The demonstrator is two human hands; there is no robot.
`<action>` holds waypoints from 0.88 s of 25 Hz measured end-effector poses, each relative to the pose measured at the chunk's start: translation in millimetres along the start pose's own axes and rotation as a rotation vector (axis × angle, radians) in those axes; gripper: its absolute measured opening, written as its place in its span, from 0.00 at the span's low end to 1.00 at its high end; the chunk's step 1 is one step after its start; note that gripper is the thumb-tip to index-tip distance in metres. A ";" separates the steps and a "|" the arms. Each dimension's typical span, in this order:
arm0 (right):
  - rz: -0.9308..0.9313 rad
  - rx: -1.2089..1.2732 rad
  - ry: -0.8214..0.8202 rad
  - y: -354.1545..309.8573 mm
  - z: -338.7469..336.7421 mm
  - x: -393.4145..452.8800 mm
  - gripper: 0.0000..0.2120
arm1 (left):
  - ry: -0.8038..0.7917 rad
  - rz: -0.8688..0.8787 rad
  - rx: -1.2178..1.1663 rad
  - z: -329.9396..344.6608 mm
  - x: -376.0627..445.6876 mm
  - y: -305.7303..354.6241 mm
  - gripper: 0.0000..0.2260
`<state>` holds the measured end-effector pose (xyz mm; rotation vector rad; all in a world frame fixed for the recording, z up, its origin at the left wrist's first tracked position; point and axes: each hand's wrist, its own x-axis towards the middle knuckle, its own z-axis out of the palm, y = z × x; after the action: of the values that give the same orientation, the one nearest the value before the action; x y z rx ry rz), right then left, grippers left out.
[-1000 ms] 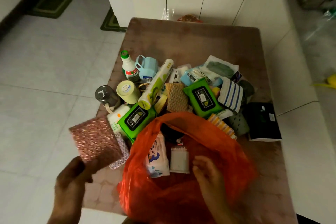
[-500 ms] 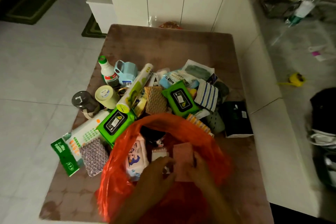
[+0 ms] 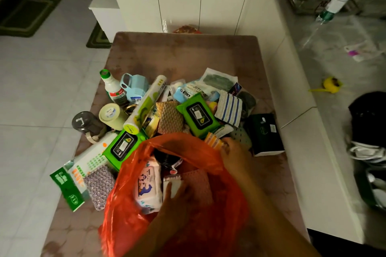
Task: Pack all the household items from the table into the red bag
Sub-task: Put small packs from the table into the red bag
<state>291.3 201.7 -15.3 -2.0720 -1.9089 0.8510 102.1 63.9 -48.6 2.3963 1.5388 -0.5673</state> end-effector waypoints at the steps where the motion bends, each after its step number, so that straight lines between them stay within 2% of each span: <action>1: -0.002 -0.037 -0.042 -1.3 2.8 3.4 0.12 | -0.003 0.011 -0.013 5.9 -0.7 -2.1 0.22; 3: 0.047 0.112 0.043 1.2 -4.4 -0.7 0.10 | 0.039 0.069 -0.002 9.7 -2.6 -6.0 0.22; 6: 0.139 0.534 0.387 9.0 -47.6 -37.1 0.07 | 0.109 0.129 -0.063 13.2 -2.5 -8.3 0.27; 8: 0.159 0.848 0.446 22.9 -68.2 -71.9 0.08 | 0.163 0.105 -0.076 4.9 -4.3 -8.3 0.24; 9: 0.245 1.033 0.355 29.2 -66.0 -90.1 0.11 | 0.170 0.105 -0.169 -1.2 -5.8 -9.6 0.20; 10: 0.360 1.153 0.198 36.3 -54.7 -108.1 0.14 | 0.214 0.108 -0.322 -4.6 -7.5 -10.4 0.16; 12: 0.621 1.198 -0.100 36.5 -17.8 -134.8 0.15 | 0.280 -0.011 -0.776 -15.6 -26.5 -13.7 0.13; 14: 0.896 1.231 -0.222 28.6 26.0 -143.9 0.12 | 0.602 -0.267 -0.971 -19.8 -59.1 -26.0 0.12; 16: 1.060 1.358 -0.207 13.4 60.4 -138.8 0.11 | 0.852 -0.543 -1.063 -16.5 -93.7 -50.3 0.12; 17: 1.065 1.316 -0.203 5.7 73.0 -133.5 0.09 | 0.913 -0.677 -1.085 -10.7 -104.8 -66.8 0.13; 18: 0.994 1.155 -0.220 -0.3 81.2 -126.9 0.09 | 0.946 -0.804 -1.088 -4.6 -110.2 -85.2 0.13; 19: 0.858 0.871 -0.267 -4.9 88.6 -121.9 0.12 | 0.945 -0.925 -1.078 2.8 -110.8 -103.8 0.14; 21: 0.573 0.257 -0.352 -12.4 89.7 -111.4 0.20 | 0.806 -1.141 -1.050 26.3 -104.1 -138.2 0.16; 22: 0.485 0.117 -0.363 -13.2 85.9 -109.3 0.23 | 0.677 -1.224 -1.074 38.3 -96.6 -150.0 0.17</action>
<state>234.4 78.5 -48.4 -2.4800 -1.4552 1.4923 -77.4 32.5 -38.7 0.6734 2.5143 0.8477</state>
